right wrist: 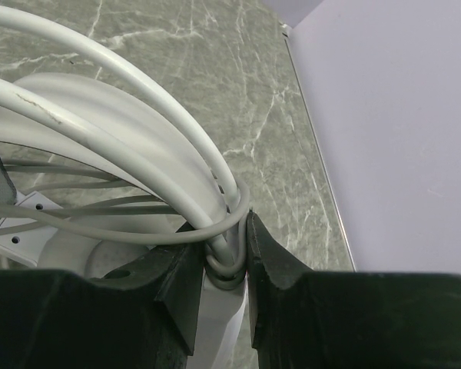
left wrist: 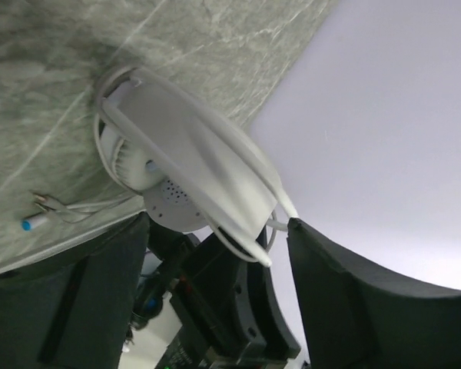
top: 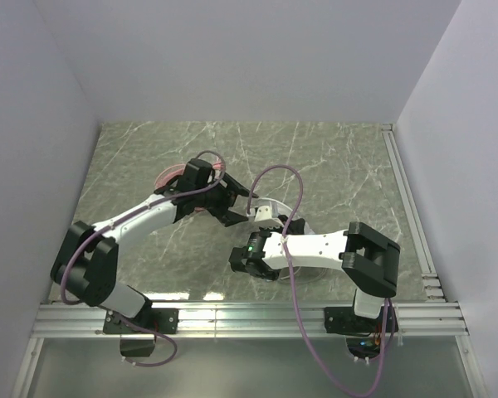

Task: Wrap the headphones
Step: Pass the headphones from the right arm to the left

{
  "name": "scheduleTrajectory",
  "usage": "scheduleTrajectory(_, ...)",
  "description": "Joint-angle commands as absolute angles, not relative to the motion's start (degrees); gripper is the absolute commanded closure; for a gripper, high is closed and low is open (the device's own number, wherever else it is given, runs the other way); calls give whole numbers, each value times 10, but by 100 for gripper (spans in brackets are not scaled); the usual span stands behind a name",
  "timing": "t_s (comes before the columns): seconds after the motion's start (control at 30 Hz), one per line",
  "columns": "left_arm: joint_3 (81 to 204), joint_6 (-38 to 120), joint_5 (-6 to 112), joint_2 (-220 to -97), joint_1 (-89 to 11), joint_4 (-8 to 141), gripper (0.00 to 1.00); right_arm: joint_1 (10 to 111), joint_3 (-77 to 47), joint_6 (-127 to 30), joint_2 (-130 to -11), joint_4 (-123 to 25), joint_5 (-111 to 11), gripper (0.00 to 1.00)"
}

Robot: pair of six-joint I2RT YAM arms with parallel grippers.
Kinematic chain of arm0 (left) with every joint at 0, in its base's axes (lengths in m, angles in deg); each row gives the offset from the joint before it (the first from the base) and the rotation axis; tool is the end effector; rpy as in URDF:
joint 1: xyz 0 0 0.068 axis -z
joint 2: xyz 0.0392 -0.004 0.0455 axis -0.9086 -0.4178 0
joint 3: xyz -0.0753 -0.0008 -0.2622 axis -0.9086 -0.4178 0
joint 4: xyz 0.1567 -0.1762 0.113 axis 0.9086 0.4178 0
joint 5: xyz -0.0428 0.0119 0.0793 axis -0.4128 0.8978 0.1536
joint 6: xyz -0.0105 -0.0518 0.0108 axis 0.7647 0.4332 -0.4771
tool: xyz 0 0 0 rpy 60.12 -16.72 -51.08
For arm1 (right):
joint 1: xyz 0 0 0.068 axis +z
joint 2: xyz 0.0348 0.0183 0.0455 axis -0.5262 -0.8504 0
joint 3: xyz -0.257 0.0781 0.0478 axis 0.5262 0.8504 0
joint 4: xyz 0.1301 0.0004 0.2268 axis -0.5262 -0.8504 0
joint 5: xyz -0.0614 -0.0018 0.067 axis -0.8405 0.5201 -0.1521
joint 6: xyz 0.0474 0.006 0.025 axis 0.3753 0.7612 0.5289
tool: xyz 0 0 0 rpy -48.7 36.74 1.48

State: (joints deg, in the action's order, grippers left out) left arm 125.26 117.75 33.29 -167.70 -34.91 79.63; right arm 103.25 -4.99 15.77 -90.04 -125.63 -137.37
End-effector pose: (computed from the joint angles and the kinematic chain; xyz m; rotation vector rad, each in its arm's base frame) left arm 0.2647 -0.1745 0.2384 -1.0632 2.5502 -1.4258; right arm 0.1199 0.2482 0.2082 -0.2980 1.7833 -0.8074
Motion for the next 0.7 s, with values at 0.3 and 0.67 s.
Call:
scheduleTrajectory(0.3, 1302, 1225, 286, -1746, -320, 728, 88, 1043, -55, 189, -882, -1312, -1433, 97)
scheduleTrajectory(0.67, 1307, 1208, 279, -1771, -320, 728, 99, 1058, -46, -75, -777, -1115, -1341, 53)
